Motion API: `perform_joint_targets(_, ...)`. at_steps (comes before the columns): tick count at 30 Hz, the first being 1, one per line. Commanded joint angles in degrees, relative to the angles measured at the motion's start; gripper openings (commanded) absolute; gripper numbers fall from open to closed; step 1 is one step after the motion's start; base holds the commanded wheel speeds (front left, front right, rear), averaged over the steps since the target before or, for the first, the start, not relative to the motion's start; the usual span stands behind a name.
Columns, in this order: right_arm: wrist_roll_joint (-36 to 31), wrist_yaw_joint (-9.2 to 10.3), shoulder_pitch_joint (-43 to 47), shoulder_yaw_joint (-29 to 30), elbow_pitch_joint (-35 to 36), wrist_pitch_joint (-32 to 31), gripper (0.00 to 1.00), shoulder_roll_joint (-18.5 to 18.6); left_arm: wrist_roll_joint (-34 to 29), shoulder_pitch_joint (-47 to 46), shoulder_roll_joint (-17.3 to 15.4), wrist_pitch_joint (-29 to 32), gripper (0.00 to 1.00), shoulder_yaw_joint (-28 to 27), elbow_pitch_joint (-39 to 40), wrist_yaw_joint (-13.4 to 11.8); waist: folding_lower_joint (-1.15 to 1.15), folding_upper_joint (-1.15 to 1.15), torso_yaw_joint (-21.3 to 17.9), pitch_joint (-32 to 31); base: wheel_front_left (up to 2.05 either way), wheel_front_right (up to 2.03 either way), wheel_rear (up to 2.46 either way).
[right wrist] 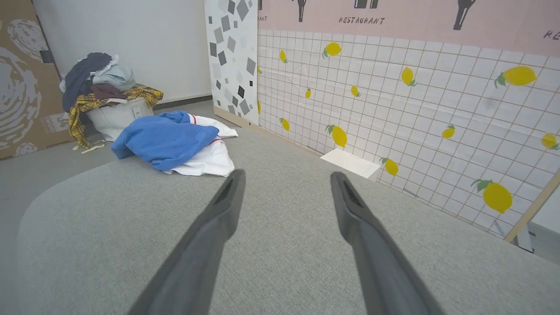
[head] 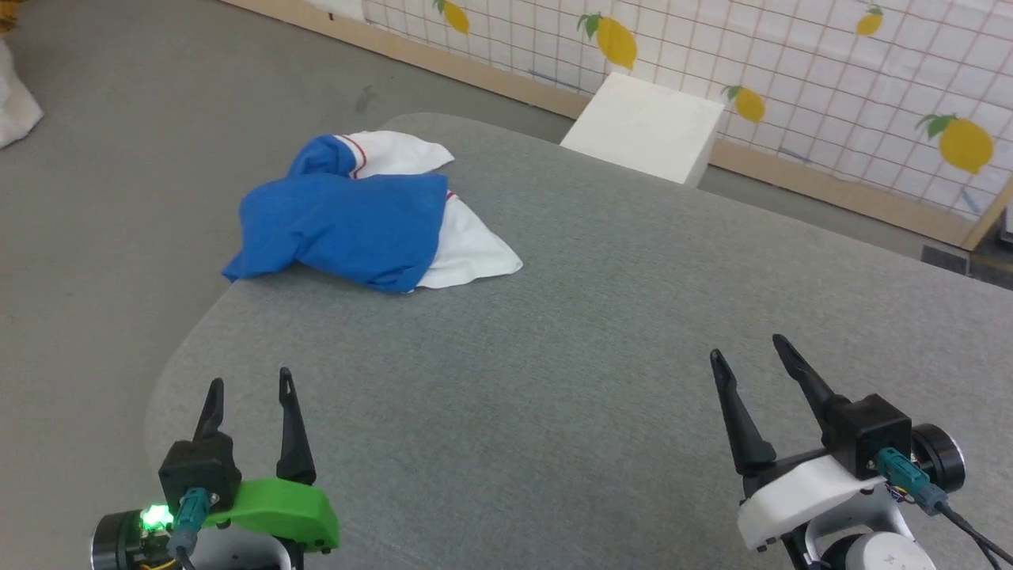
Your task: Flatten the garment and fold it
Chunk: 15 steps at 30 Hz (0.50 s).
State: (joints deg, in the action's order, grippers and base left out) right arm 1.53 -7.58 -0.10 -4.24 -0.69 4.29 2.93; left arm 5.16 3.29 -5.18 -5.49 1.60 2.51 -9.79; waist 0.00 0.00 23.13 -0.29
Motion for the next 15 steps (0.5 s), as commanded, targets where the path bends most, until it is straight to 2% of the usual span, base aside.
perform_joint_targets(1, 0.34, 0.05, -1.15, -0.26, -0.10, 0.51, 1.00, -0.03, 0.57, 1.04, -0.30, -0.45, 1.00, 0.17, 0.34, -0.65, 0.00, 0.00, 1.03, 0.00, 0.00, 0.00, 0.00)
perform_joint_targets(15, 0.80, 0.06, -1.46, -0.85, -0.37, 1.60, 1.00, -0.04, 2.40, 1.69, -0.61, -1.70, 1.00, 0.39, 0.61, -2.75, 0.00, 0.00, 5.51, -0.13, 0.00, 0.00, 0.00)
